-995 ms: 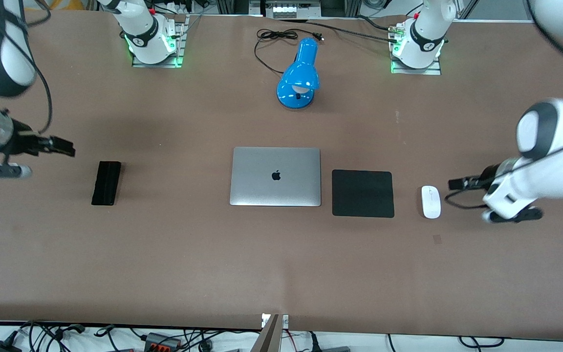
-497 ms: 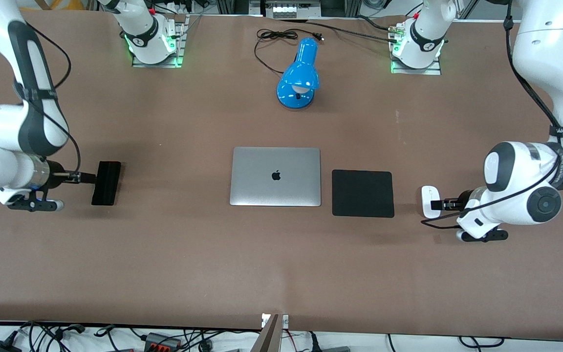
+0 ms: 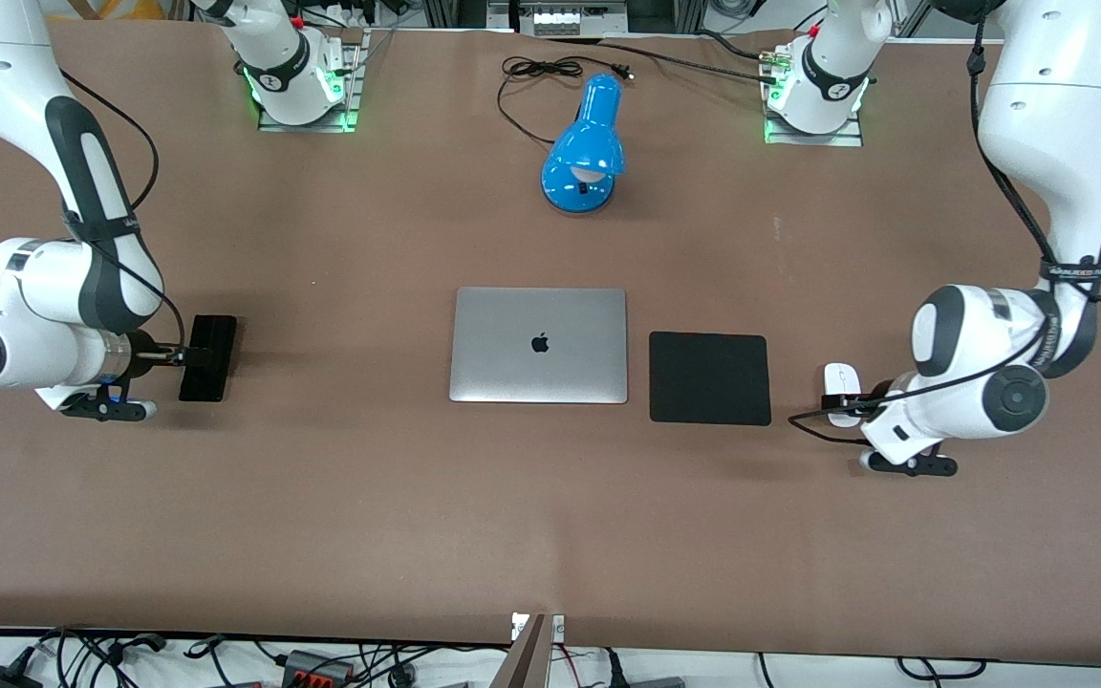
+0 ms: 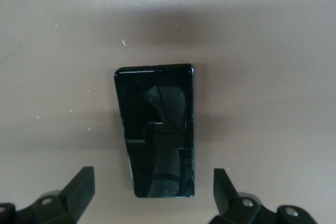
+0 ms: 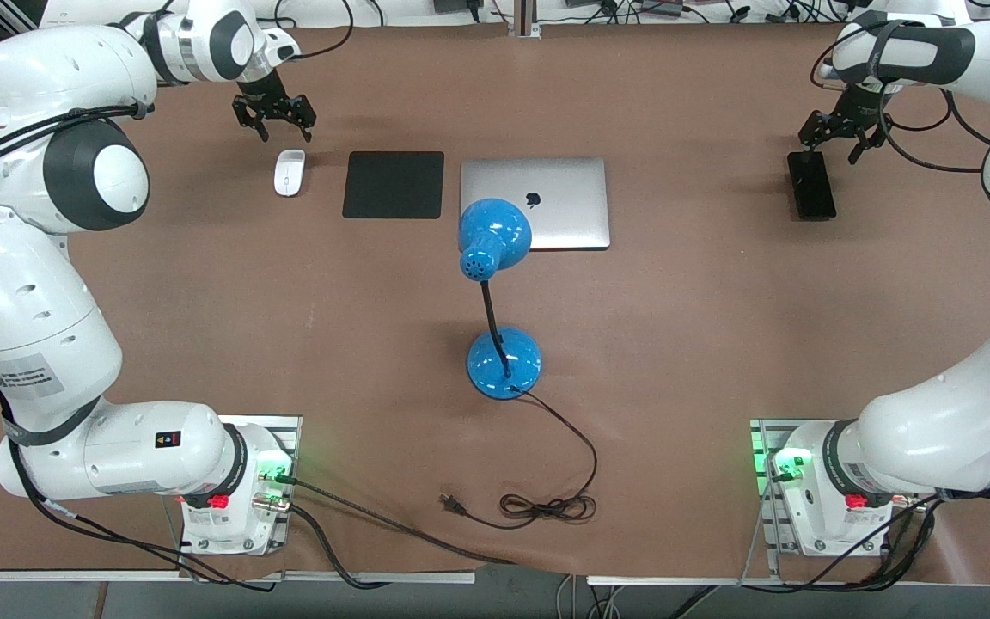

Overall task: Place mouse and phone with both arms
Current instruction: 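Lower the right gripper onto the phone while the left gripper grasps the mouse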

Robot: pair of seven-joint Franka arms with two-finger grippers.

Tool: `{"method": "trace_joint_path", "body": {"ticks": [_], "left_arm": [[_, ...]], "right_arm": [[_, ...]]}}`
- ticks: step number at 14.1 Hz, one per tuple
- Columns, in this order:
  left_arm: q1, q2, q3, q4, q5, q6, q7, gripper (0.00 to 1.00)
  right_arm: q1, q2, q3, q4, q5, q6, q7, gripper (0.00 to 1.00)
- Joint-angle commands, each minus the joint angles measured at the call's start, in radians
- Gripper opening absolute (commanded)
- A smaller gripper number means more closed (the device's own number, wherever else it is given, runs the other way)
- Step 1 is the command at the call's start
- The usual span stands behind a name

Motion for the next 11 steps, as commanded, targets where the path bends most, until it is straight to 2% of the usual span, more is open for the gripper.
{"method": "trace_joint_path", "body": {"ticks": [1,5,11], "left_arm": [[0.005,-0.028,-0.001,-0.044,0.023,0.029,0.019,1.0],[0.011,-0.033,0.0,-0.091,0.023,0.09,0.021,1.0],[0.019,-0.014,0.005,-0.091,0.023,0.101,0.031,1.0]], "right_arm": [[-0.012,-0.004,0.01,-0.064,-0.013,0.073,0.018,1.0],[-0.017,0.026,0.01,-0.086,-0.013,0.145,0.02,1.0],[-0.019,0.058,0.011,-0.089,-0.005,0.147,0.02,1.0]]}}
